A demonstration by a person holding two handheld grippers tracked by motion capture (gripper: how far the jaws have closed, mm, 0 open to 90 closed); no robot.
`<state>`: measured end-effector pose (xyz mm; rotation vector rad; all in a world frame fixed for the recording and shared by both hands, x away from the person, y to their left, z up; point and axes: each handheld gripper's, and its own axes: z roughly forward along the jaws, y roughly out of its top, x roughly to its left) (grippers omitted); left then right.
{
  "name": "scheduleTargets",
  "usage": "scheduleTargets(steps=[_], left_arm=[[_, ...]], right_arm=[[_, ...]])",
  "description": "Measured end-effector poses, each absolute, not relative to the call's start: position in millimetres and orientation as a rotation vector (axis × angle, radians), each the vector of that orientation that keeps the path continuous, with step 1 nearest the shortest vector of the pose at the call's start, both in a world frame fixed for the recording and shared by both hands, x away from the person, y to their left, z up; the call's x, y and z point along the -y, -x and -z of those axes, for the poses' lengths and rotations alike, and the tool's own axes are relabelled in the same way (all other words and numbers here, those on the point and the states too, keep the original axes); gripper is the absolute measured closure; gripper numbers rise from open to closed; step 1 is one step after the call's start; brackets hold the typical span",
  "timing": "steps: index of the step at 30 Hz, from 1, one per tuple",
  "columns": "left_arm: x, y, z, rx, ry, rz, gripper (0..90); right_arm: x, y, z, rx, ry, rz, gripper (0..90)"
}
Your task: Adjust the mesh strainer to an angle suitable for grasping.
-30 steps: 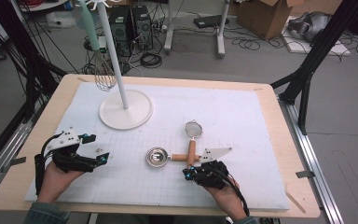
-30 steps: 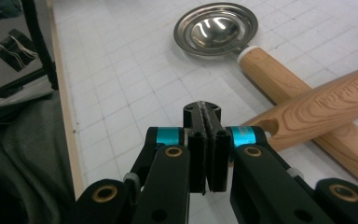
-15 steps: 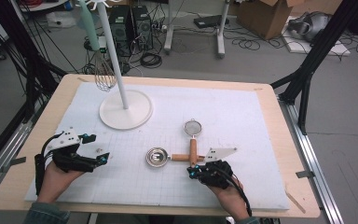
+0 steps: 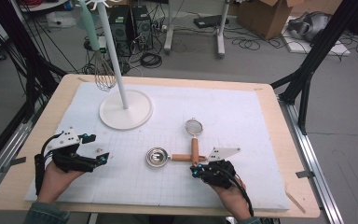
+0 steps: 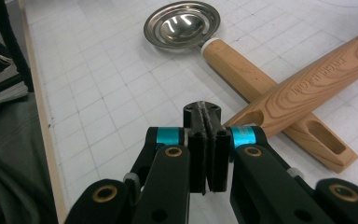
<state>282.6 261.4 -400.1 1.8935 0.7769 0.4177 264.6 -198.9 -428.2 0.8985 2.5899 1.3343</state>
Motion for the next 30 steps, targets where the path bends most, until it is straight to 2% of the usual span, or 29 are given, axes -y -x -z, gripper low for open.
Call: scheduleTargets(steps=[30], left_arm=[[-261.0, -283.1, 400.6, -0.775, -1.900, -0.414, 11.0]], right_arm=[[222.9, -266.3, 431.2, -2.536, -0.973, -1.265, 89.2]])
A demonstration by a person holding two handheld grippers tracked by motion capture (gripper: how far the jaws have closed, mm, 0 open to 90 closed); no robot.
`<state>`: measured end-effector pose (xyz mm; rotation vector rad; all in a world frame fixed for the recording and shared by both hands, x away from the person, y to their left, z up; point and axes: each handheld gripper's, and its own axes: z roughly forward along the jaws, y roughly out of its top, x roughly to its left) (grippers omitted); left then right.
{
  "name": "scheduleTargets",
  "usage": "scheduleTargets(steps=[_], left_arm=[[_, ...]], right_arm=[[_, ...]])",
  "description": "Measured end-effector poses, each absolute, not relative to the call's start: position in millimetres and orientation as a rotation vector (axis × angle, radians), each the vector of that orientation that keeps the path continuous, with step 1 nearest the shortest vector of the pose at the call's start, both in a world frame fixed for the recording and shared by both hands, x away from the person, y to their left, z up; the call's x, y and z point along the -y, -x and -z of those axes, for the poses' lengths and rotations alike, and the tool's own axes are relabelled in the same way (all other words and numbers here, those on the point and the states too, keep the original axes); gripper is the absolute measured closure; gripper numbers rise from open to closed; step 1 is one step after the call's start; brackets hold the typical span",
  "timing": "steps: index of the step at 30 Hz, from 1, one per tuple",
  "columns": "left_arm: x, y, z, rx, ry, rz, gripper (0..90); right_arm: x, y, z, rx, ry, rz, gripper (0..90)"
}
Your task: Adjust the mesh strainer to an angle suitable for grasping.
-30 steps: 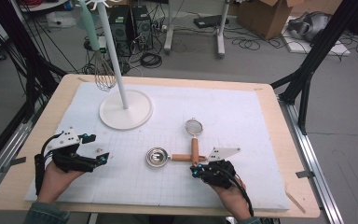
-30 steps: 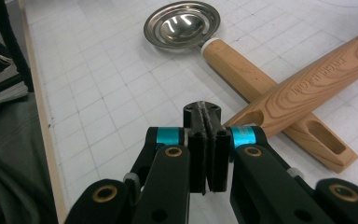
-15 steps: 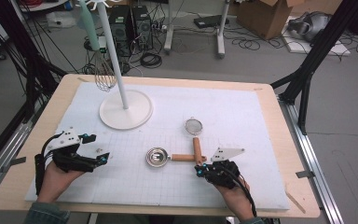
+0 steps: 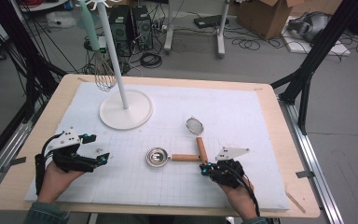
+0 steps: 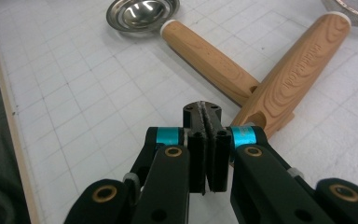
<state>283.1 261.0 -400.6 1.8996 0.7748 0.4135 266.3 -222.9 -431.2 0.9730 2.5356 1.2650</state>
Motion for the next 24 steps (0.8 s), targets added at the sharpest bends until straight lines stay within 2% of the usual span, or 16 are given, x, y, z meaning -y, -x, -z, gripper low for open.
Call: scheduleTargets(steps=[24], left_arm=[[-260.6, -283.1, 400.5, -0.773, -1.898, -0.417, 11.1]], right_arm=[[251.9, -273.7, 441.1, -2.469, -1.102, -1.230, 89.2]])
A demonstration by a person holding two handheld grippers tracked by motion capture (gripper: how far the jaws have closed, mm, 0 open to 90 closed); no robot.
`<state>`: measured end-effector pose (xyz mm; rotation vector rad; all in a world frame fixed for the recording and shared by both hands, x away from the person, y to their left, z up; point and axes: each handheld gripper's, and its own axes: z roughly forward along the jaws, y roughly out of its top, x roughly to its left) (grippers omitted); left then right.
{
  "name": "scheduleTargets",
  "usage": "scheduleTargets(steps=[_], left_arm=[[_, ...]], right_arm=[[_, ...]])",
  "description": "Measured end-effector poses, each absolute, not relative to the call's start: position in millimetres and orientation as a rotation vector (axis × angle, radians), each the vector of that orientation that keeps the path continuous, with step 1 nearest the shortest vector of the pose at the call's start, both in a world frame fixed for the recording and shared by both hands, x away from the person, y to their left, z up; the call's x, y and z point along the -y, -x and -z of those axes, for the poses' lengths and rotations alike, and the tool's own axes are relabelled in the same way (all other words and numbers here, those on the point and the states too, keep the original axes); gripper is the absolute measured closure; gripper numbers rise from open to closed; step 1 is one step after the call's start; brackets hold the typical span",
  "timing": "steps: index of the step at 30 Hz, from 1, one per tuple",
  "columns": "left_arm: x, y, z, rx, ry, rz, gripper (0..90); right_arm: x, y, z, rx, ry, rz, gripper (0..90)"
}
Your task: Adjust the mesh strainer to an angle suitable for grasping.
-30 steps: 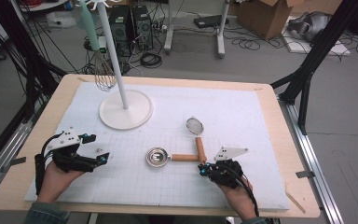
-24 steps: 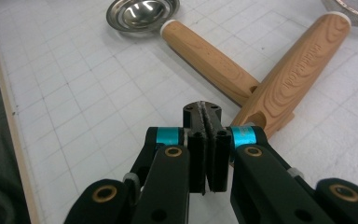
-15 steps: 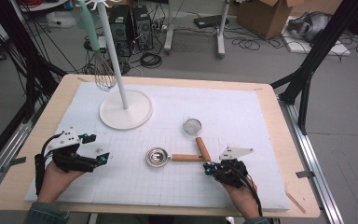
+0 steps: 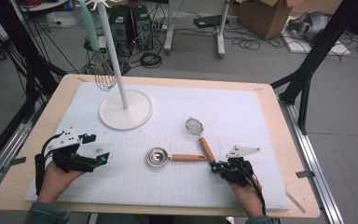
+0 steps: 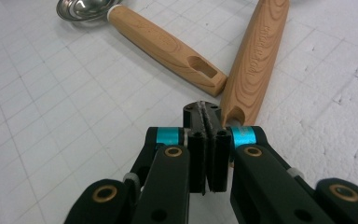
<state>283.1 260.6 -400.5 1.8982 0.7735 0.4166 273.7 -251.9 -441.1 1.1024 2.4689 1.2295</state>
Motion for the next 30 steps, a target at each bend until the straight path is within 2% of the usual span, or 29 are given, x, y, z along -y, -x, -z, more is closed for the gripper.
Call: scheduleTargets(steps=[30], left_arm=[[-261.9, -282.7, 399.7, -0.774, -1.896, -0.420, 11.0]], right_arm=[[273.9, -287.0, 439.9, -2.407, -1.165, -1.111, 89.2]])
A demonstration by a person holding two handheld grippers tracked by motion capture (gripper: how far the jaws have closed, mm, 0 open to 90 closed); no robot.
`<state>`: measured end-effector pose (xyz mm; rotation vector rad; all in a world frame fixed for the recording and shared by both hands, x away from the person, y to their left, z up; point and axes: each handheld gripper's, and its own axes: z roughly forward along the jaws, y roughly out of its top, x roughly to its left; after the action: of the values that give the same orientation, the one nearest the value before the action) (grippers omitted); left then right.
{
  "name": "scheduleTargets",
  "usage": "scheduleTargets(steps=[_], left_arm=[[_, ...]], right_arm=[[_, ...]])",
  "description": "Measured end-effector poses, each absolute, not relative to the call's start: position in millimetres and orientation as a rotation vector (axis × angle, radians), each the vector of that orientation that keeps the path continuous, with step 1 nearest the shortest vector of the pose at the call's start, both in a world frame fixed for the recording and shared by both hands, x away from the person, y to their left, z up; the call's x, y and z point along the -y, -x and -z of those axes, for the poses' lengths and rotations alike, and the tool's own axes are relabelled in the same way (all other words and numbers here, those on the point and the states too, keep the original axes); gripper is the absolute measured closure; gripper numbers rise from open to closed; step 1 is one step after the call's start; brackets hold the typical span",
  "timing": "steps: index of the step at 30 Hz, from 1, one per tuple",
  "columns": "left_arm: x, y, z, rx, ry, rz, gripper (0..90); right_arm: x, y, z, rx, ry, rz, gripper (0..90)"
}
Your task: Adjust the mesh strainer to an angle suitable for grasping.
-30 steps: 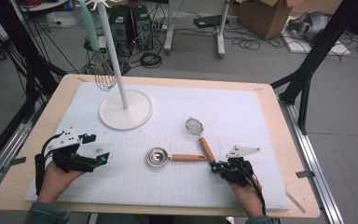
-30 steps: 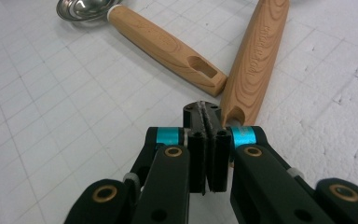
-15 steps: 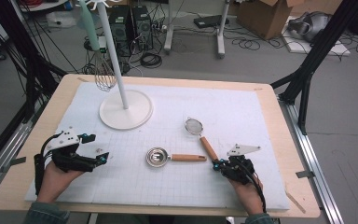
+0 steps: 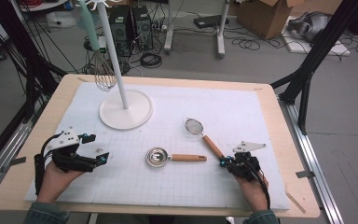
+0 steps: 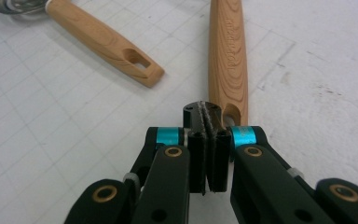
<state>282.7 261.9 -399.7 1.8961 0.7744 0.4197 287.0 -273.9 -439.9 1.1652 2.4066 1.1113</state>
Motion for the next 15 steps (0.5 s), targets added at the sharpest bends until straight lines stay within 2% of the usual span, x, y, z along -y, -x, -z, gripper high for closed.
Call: scheduleTargets(steps=[15], left_arm=[[-262.1, -282.6, 399.7, -0.774, -1.896, -0.419, 11.1]], right_arm=[[289.0, -296.5, 439.1, -2.380, -1.197, -1.080, 88.8]])
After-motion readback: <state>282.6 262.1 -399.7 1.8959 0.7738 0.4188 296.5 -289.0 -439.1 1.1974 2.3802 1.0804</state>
